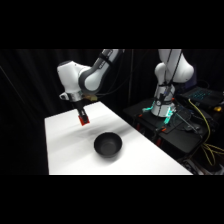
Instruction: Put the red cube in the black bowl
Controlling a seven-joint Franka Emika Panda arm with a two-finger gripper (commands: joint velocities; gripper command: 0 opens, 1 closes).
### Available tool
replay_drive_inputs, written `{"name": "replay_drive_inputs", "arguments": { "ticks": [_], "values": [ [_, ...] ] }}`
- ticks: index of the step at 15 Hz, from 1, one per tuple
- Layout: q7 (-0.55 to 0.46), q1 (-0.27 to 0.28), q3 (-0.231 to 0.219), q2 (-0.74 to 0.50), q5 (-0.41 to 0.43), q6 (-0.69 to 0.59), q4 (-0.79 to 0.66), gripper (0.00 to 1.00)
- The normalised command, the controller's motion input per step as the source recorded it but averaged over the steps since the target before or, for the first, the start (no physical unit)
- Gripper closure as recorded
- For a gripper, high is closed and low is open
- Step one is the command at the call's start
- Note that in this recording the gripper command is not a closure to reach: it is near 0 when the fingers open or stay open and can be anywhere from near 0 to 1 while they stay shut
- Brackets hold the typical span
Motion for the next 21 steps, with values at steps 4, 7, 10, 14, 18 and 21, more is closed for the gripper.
{"name": "replay_drive_inputs", "arguments": {
  "ticks": [4,7,10,14,18,21],
  "values": [
    [0.21,0.158,-0.003,-0.45,-0.090,0.00,-0.43,1.00],
    [0.23,0.176,0.039,-0.43,-0.111,0.14,-0.53,1.00],
    [0.16,0.154,0.081,-0.33,-0.110,0.29,-0.47,1.00],
    [0.11,0.125,0.087,-0.17,-0.122,0.44,-0.36,1.00],
    [0.05,0.050,0.072,-0.05,-0.063,0.41,-0.24,1.00],
    [-0.04,-0.022,0.071,0.02,0.028,0.38,-0.17,1.00]
  ]
}}
